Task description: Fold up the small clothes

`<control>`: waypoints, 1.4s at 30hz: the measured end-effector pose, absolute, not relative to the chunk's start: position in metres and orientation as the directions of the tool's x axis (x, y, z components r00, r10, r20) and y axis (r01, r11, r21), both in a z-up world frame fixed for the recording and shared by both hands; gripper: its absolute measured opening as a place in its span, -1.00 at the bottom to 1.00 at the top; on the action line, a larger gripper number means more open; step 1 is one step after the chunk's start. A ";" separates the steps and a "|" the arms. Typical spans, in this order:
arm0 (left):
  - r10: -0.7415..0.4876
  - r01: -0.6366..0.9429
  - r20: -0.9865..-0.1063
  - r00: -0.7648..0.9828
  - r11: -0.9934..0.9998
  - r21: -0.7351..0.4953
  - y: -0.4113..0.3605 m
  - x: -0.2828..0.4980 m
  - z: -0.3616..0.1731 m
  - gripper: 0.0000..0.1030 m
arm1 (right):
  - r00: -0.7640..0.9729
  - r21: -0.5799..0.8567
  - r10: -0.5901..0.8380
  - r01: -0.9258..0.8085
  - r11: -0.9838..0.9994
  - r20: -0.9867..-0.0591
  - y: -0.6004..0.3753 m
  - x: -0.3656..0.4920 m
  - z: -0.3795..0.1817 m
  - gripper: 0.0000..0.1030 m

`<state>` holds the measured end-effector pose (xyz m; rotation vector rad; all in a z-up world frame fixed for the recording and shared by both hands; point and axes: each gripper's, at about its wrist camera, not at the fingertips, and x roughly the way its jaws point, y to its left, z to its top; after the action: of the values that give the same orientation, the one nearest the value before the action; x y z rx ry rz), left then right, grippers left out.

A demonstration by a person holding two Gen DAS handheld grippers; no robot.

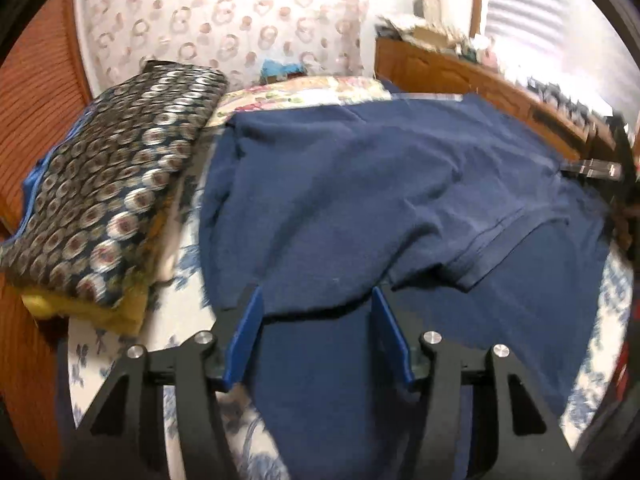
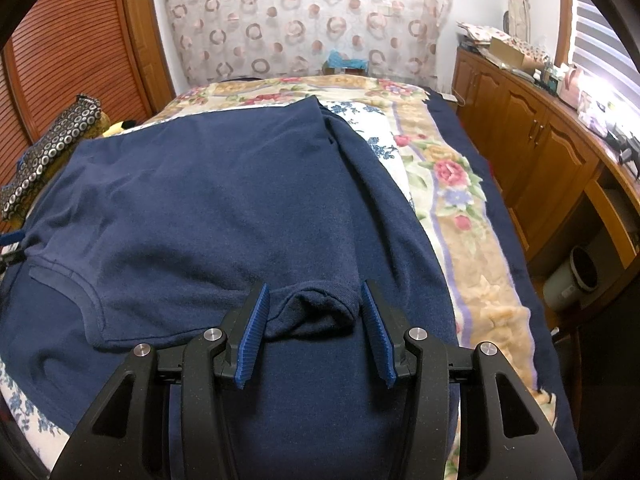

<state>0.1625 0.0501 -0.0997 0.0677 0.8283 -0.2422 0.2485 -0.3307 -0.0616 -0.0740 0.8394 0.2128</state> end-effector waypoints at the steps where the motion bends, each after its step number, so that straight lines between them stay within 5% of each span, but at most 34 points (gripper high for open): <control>1: -0.199 0.229 -0.729 0.655 0.972 -0.059 0.058 0.158 -0.095 0.10 | 0.648 0.019 0.158 -0.216 0.976 -0.745 -0.330 0.249 -0.062 -0.07; 11: -0.179 0.123 -0.733 0.657 0.984 -0.131 0.086 0.164 -0.101 -0.03 | 0.648 0.016 0.155 -0.216 0.976 -0.745 -0.331 0.248 -0.062 -0.07; 15: -0.169 0.125 -0.740 0.651 0.985 -0.116 0.078 0.172 -0.106 -0.47 | 0.648 0.017 0.156 -0.215 0.976 -0.745 -0.331 0.248 -0.062 -0.07; 27: -0.136 0.123 -0.758 0.638 0.990 -0.074 0.076 0.188 -0.110 -0.53 | 0.648 0.016 0.155 -0.216 0.976 -0.746 -0.331 0.248 -0.062 -0.07; 28: -0.132 0.130 -0.755 0.643 0.990 -0.063 0.074 0.188 -0.109 -0.76 | 0.648 0.016 0.155 -0.215 0.976 -0.746 -0.331 0.248 -0.062 -0.07; 32: -0.166 0.154 -0.716 0.678 0.985 -0.083 0.069 0.184 -0.099 -0.91 | 0.647 0.015 0.155 -0.217 0.976 -0.747 -0.332 0.249 -0.062 -0.08; 36: -0.182 0.177 -0.693 0.697 0.981 -0.079 0.065 0.179 -0.086 -0.92 | 0.655 -0.008 0.152 -0.234 0.972 -0.740 -0.329 0.245 -0.062 -0.38; 39: -0.200 0.192 -0.667 0.717 0.978 -0.087 0.064 0.173 -0.072 -0.93 | 0.662 0.002 0.167 -0.242 0.970 -0.731 -0.330 0.242 -0.058 -0.81; 42: -0.219 0.204 -0.642 0.735 0.974 -0.099 0.062 0.164 -0.060 -0.93 | 0.686 -0.041 0.153 -0.258 0.965 -0.712 -0.326 0.238 -0.050 -0.88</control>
<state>0.1643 0.0622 -0.0598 -0.0222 0.7081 -0.2326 0.2384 -0.3261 -0.0498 -0.1421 0.7825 0.2305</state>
